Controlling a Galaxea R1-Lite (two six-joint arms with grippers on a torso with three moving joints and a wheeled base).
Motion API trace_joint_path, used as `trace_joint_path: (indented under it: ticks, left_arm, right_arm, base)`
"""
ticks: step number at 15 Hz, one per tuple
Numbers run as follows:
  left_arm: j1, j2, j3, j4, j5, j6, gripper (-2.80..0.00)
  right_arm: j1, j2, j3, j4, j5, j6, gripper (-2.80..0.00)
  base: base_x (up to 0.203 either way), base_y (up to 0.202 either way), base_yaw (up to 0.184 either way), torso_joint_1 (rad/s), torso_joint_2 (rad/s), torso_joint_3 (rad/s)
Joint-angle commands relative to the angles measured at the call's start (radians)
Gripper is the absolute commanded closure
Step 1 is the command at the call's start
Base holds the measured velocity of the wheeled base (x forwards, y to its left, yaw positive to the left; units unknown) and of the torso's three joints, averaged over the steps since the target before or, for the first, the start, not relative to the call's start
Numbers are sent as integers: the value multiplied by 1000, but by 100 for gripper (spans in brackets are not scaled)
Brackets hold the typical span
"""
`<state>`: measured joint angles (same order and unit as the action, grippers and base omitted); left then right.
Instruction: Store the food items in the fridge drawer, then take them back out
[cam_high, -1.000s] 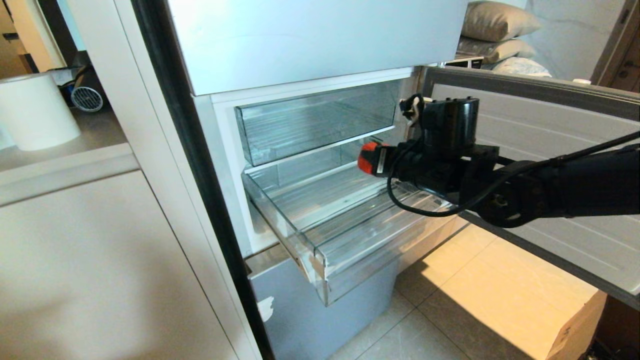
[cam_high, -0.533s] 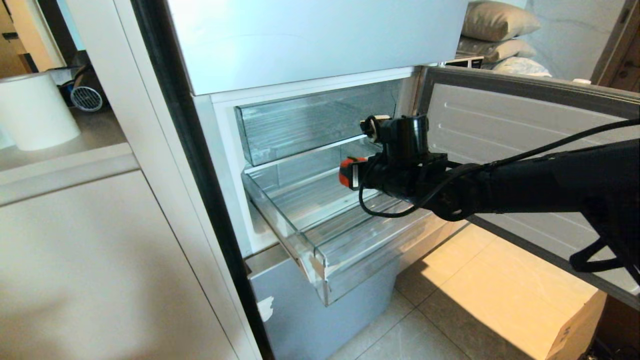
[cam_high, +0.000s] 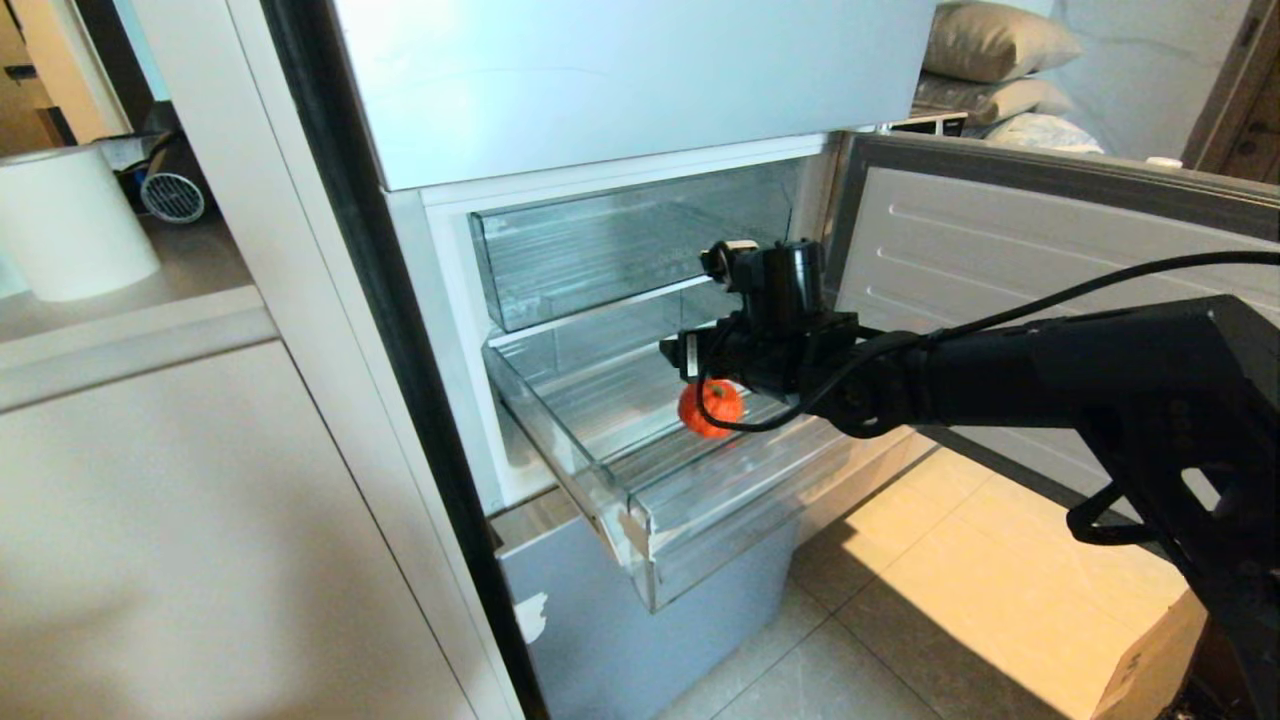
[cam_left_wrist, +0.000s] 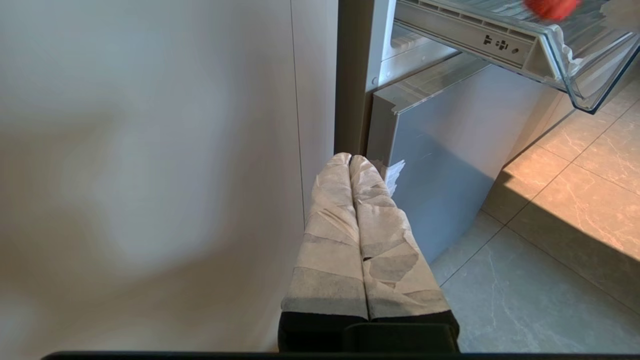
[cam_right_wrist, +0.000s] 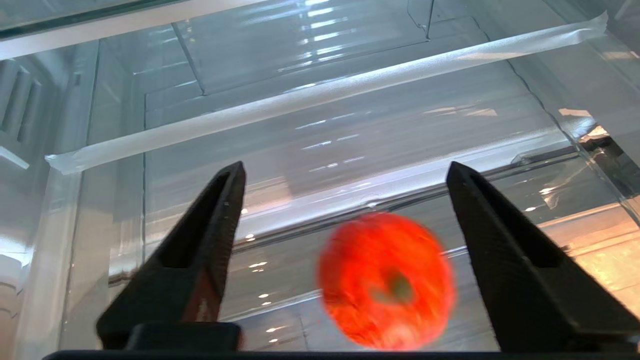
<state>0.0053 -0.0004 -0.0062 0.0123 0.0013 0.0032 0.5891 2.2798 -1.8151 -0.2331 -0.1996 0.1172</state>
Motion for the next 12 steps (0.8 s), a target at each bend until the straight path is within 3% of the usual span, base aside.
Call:
trace_joint_path:
  ticks: [1, 3, 4, 7, 12]
  left_arm:
    - [1, 0, 0, 0, 0, 0, 0]
    - [1, 0, 0, 0, 0, 0, 0]
    - [1, 0, 0, 0, 0, 0, 0]
    - [1, 0, 0, 0, 0, 0, 0]
    - [1, 0, 0, 0, 0, 0, 0]
  right_arm:
    - [1, -23, 3, 1, -1, 4, -280]
    - [1, -66, 26, 7, -3, 14, -280]
    - [6, -78, 41, 8, -4, 18, 0]
    - [29, -290, 178, 9, -14, 24, 0]
    - [99, -741, 680, 4, -133, 31, 0]
  base:
    - [0, 0, 0, 0, 0, 0]
    - [0, 0, 0, 0, 0, 0]
    - [0, 0, 0, 0, 0, 0]
    - [0, 0, 0, 0, 0, 0]
    - [0, 0, 0, 0, 0, 0]
